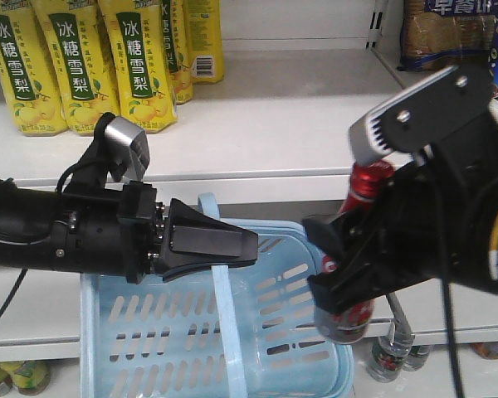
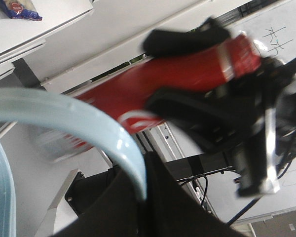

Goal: Place coke in basket with both arms
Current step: 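Carry the bottle with the right gripper down over the basket, then open the right gripper to drop the bottle into the basket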

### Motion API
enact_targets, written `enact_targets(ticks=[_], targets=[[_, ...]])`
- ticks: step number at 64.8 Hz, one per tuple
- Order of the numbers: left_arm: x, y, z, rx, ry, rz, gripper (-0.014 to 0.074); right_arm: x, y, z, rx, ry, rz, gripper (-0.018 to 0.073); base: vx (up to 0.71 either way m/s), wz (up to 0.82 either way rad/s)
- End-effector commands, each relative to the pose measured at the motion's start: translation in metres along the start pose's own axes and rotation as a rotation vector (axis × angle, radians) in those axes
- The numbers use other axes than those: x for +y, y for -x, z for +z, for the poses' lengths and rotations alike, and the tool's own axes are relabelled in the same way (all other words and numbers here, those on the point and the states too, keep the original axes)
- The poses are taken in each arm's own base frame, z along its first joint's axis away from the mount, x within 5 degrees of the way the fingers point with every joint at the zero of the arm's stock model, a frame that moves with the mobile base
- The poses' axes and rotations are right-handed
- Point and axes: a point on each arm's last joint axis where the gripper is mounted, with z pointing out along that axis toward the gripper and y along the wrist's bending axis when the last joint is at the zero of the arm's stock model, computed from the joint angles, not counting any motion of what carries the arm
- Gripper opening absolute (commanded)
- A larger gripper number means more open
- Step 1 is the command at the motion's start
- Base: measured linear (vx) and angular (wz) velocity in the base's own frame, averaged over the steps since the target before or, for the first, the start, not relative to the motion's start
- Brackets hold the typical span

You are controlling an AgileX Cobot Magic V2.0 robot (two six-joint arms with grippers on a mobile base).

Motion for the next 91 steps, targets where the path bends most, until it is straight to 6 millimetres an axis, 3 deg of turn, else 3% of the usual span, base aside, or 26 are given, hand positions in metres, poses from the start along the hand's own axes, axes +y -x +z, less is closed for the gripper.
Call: enact_targets(ticks=[1,24,38,52,64,81,91], targets=[[-0.027,0.003,-0.003,-0.026,-0.129,0.031,-0.0006,0.007,0.015,0.003,-0.204,0.07,0.017,-0.0005,0.0,0.0],[-0.027,0.003,-0.003,-0.026,-0.129,0.031,-0.0006,0.023,0.004,0.06,-0.13,0.109,0.031,-0.0005,0.0,0.0],[-0.027,0.003,-0.003,-0.026,-0.129,0.031,-0.0006,0.027,-0.005,0.082,-0.06,0.102,0.047,-0.0005,0.0,0.0],[-0.027,0.003,-0.003,-0.026,-0.129,0.031,-0.0006,0.028,-0.01,0.091,-0.027,0.094,0.05,0.0027,0.0,0.0],[-0.027,0.003,-0.003,-0.026,-0.129,0.031,-0.0006,0.026,-0.013,0.091,0.013,0.067,0.044,0.0148,0.0,0.0],[-0.027,0.003,-0.003,-0.026,-0.129,0.031,-0.0006,0.022,-0.019,0.091,0.074,0.02,0.028,0.0428,0.0,0.0],[-0.027,0.003,-0.003,-0.026,-0.129,0.031,-0.0006,0.018,-0.021,0.089,0.103,-0.018,-0.003,0.0522,0.0,0.0]])
